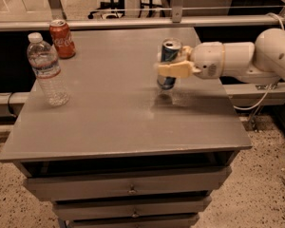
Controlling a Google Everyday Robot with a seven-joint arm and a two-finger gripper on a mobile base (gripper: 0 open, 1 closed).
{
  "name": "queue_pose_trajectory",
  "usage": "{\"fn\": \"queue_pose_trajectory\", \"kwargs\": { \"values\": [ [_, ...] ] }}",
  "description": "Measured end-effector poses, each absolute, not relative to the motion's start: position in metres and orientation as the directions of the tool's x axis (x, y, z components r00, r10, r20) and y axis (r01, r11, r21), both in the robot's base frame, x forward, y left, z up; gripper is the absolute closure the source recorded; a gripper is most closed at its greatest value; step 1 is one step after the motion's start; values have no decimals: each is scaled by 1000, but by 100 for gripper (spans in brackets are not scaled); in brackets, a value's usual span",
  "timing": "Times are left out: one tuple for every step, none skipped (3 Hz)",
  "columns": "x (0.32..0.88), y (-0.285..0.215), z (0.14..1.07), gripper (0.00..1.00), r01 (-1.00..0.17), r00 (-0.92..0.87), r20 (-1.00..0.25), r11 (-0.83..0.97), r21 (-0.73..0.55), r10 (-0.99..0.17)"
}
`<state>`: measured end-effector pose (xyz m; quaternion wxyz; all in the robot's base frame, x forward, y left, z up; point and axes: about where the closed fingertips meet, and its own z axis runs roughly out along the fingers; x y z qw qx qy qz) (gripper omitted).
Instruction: Move redbull can near water bottle
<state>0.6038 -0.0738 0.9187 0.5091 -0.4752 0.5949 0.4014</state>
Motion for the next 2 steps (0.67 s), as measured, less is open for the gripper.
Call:
{"fn": "queue_pose_trajectory", "kwargs": {
  "values": [
    [607,28,918,100,-994,9,-992,105,-22,-124],
    [612,66,914,100,-997,16,-992,73,-25,-122]
  ]
}}
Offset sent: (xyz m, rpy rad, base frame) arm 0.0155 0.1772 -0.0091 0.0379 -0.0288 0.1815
